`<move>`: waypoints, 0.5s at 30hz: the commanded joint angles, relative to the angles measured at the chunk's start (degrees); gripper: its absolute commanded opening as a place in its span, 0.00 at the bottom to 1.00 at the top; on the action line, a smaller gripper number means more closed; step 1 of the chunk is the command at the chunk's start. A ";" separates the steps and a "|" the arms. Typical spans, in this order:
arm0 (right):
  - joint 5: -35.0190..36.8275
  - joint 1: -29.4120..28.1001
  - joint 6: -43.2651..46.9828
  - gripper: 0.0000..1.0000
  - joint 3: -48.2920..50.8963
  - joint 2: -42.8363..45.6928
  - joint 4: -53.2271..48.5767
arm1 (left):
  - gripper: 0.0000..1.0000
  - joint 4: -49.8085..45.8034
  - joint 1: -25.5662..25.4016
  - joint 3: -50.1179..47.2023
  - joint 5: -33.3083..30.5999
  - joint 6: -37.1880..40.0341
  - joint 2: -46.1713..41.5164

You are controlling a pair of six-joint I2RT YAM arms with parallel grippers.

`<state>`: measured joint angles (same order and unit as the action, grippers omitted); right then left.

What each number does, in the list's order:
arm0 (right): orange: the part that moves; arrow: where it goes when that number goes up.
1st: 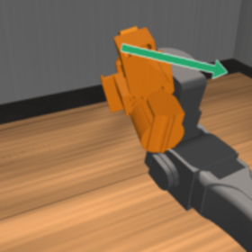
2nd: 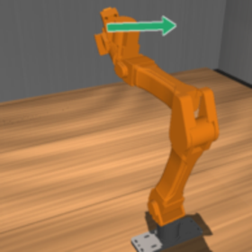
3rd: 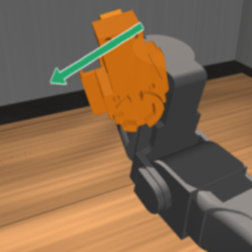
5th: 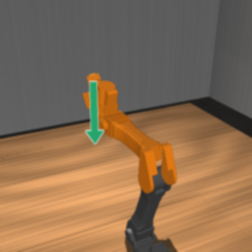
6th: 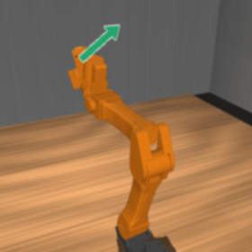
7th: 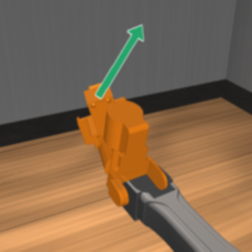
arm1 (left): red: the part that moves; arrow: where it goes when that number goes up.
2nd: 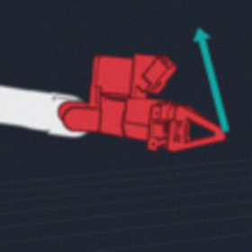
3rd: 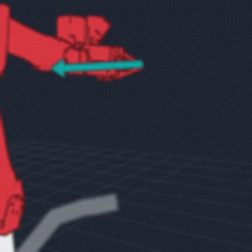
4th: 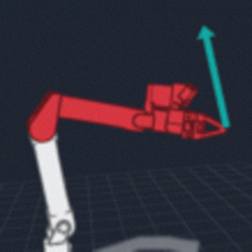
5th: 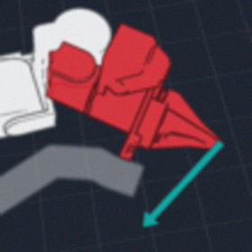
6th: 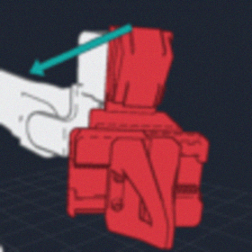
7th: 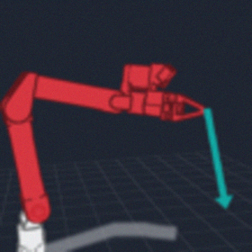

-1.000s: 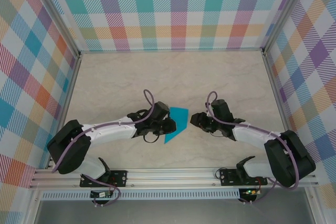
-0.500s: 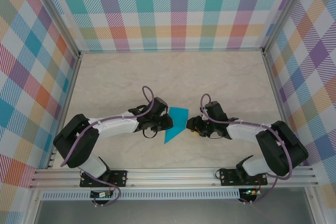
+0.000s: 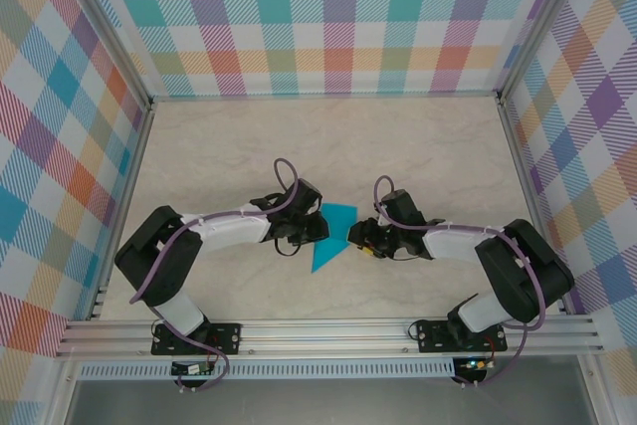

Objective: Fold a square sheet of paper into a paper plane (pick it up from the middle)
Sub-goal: Fourth fold the wing at the center of the table.

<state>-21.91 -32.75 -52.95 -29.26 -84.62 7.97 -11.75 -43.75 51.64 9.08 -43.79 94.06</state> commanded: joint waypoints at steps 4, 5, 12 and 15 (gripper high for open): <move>0.75 -0.56 -0.63 0.45 -1.51 0.06 -0.43 | 0.27 -8.20 0.79 2.64 -3.39 2.57 -9.47; 0.79 -0.54 -0.55 0.45 -1.66 0.07 -0.45 | 0.28 -7.40 0.79 2.39 -1.96 2.34 -10.24; 0.59 -0.57 -1.23 0.46 -2.04 0.11 0.18 | 0.27 4.60 0.08 0.50 11.96 0.23 -7.77; 0.73 -0.58 -1.56 0.47 -2.21 -0.01 0.29 | 0.24 4.72 -0.10 1.95 15.24 1.33 -3.69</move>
<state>-21.52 -33.08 -53.60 -29.74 -84.62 7.88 -8.95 -43.75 52.45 18.26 -43.00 86.76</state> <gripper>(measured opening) 0.467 0.254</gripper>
